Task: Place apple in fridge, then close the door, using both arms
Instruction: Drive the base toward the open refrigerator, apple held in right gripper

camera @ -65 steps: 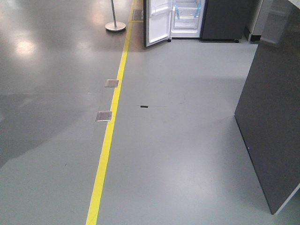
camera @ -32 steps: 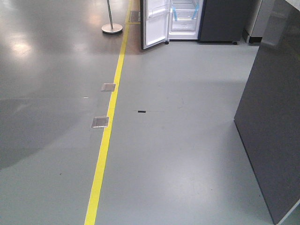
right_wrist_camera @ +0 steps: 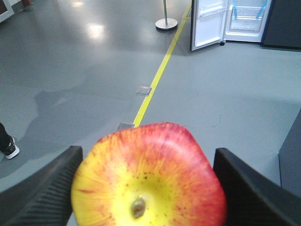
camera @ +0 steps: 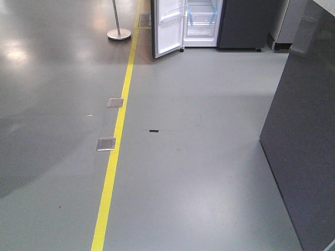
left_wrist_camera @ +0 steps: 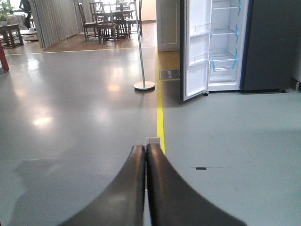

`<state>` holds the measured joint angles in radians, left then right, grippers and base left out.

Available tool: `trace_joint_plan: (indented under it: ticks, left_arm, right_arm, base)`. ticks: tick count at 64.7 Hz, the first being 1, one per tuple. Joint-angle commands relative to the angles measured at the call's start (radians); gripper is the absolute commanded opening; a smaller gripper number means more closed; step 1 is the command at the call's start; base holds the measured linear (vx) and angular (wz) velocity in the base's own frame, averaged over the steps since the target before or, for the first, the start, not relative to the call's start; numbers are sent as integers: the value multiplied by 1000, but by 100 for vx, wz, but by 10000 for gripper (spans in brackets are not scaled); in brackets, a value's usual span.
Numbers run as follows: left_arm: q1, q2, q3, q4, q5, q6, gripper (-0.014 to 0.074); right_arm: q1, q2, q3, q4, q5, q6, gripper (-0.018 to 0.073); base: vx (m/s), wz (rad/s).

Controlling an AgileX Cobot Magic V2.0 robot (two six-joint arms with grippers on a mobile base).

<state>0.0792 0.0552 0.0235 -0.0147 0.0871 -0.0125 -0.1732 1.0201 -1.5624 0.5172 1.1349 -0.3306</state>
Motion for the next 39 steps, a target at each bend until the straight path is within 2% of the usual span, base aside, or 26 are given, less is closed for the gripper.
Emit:
trace_joint_plan:
  ticks: [1,39]
  left_arm:
    - [-8,8,-22,-1,-68,-8,-6]
    - [-8,8,-22,-1,-68,-8,-6]
  right_arm:
    - [-6,-10,-27,30,-69,-5,185]
    - [-6,-10,-27,30,-70,-5,185]
  base:
    - [15,-4]
    - [15,-2]
